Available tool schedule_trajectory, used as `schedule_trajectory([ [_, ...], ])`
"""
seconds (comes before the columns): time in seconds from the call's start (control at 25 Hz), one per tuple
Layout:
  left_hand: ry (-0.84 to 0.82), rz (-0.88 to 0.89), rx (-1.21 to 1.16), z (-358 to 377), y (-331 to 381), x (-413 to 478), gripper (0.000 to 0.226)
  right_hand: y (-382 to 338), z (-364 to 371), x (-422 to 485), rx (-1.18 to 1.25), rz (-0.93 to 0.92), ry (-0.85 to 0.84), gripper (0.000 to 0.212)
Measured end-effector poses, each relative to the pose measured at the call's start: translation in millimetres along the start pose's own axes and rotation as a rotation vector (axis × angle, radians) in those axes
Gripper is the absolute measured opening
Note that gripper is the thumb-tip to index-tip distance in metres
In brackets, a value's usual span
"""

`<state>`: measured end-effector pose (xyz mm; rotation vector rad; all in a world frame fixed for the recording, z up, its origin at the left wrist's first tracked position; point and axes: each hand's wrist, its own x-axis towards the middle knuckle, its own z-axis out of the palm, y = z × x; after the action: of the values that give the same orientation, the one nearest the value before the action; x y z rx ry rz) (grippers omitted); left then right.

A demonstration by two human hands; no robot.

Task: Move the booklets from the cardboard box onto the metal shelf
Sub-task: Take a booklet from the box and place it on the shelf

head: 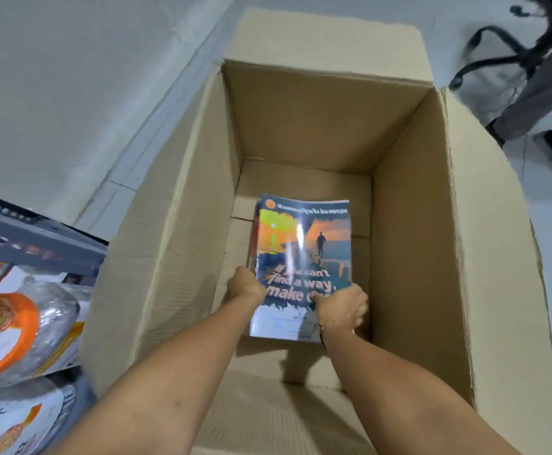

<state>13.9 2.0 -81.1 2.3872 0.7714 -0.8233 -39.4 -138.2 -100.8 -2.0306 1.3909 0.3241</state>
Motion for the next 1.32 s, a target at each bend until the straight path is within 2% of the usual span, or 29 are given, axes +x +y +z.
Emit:
schedule_trajectory([
  [0.12,0.115,0.235,-0.057,-36,7,-38,0.02,-10,-11,-33,0.179,0.025,0.083,0.072],
  [0.2,0.299,0.401,-0.139,-83,4,-77,0.028,-43,-24,-74,0.445,-0.082,0.132,0.073],
  [0.32,0.828,0.706,-0.191,-188,-11,-149,0.047,-127,-63,-165,0.954,-0.383,0.147,0.068],
  [0.4,1.239,0.91,-0.283,-272,-35,-209,0.046,-184,-105,-247,1.281,-0.628,0.094,0.07],
  [0.44,1.421,0.973,-0.308,-317,-54,-247,0.043,-210,-127,-297,1.416,-0.757,0.016,0.071],
  [0.56,1.805,0.992,-0.312,-411,-102,-350,0.042,-251,-192,-425,1.666,-1.126,-0.149,0.073],
  [0.64,1.947,0.858,-0.39,-458,-135,-409,0.045,-266,-228,-503,1.63,-1.359,-0.153,0.082],
  [0.72,1.955,0.637,-0.432,-499,-165,-451,0.047,-280,-250,-566,1.433,-1.55,-0.149,0.086],
  [0.76,1.934,0.496,-0.381,-519,-180,-464,0.045,-287,-256,-592,1.304,-1.632,-0.217,0.084],
  [0.88,1.762,0.179,-0.274,-567,-214,-467,0.022,-317,-254,-641,0.919,-1.781,-0.298,0.059],
  [0.96,1.598,0.027,-0.278,-589,-228,-453,0.015,-337,-243,-661,0.661,-1.838,-0.28,0.034],
  [1.04,1.381,-0.105,-0.171,-603,-236,-430,0.023,-351,-226,-667,0.367,-1.868,-0.239,0.019],
  [1.16,0.958,-0.24,0.126,-615,-239,-410,0.036,-362,-201,-662,-0.012,-1.862,-0.256,0.027],
  [1.24,0.879,-0.42,0.252,-620,-238,-412,0.05,-358,-204,-660,-0.1,-1.868,-0.286,0.031],
  [1.28,0.918,-0.495,0.297,-618,-233,-416,0.053,-353,-211,-658,-0.055,-1.907,-0.272,0.03],
  [1.32,1.041,-0.505,0.336,-609,-219,-421,0.053,-343,-220,-650,0.111,-1.977,-0.213,0.029],
])
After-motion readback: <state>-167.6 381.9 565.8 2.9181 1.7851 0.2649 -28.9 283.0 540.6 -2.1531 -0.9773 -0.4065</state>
